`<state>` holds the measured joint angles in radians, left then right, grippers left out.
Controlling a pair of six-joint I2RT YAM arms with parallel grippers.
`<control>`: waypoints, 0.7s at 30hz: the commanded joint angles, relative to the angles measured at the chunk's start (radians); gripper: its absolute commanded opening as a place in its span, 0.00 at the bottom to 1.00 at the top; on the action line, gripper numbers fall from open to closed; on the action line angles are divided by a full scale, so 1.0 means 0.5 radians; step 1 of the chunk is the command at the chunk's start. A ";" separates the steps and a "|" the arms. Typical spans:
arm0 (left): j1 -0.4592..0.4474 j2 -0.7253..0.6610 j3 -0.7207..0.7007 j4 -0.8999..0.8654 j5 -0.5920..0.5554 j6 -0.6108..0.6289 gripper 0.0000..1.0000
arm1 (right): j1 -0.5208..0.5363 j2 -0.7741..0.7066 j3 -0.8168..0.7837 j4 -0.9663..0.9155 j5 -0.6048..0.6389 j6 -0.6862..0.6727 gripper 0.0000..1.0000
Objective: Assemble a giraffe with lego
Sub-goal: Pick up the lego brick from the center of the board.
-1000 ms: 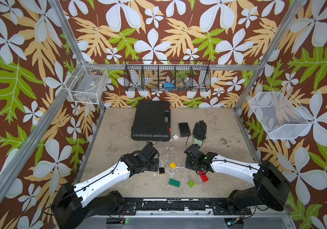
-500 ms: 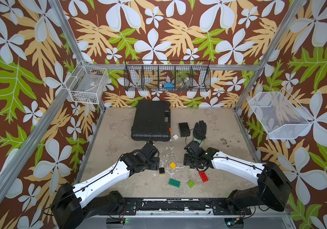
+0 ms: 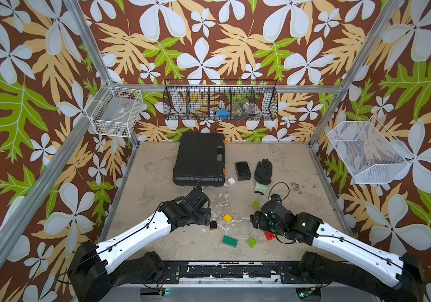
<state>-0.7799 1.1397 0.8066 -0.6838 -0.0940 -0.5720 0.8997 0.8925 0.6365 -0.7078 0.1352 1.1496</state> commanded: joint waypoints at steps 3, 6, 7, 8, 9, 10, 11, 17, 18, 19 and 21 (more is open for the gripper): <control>-0.010 0.032 -0.067 0.013 0.221 -0.020 0.88 | 0.059 -0.289 -0.177 -0.163 0.010 0.378 0.90; -0.117 0.025 -0.094 0.021 0.237 -0.056 0.89 | 0.057 -0.248 -0.098 -0.189 0.049 0.320 0.91; -0.176 0.028 -0.099 0.024 0.234 -0.076 0.89 | 0.057 -0.205 -0.057 -0.189 0.060 0.275 0.92; -0.229 0.035 -0.105 0.029 0.229 -0.100 0.89 | 0.057 -0.169 -0.022 -0.190 0.068 0.234 0.92; -0.294 0.041 -0.110 0.037 0.220 -0.137 0.89 | 0.057 -0.114 0.023 -0.197 0.085 0.184 0.92; -0.354 0.049 -0.119 0.055 0.216 -0.179 0.90 | 0.056 -0.064 0.066 -0.208 0.109 0.131 0.93; -0.405 0.052 -0.129 0.076 0.212 -0.222 0.91 | 0.054 -0.032 0.104 -0.212 0.133 0.076 0.94; -0.689 0.113 -0.098 0.197 0.133 -0.462 0.98 | -0.253 0.019 0.141 -0.113 -0.122 -0.249 0.96; -0.743 0.153 -0.069 0.210 0.104 -0.490 0.98 | -0.313 -0.013 0.102 -0.069 -0.178 -0.279 0.96; -0.794 0.208 -0.035 0.217 0.073 -0.516 0.99 | -0.368 -0.042 0.070 -0.048 -0.230 -0.305 0.96; -0.883 0.332 0.052 0.224 0.015 -0.548 0.99 | -0.441 -0.093 0.011 -0.037 -0.284 -0.354 0.96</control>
<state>-1.1831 1.2610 0.7952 -0.6056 -0.0303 -0.7910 0.7086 0.8665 0.6624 -0.7509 0.0677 1.0485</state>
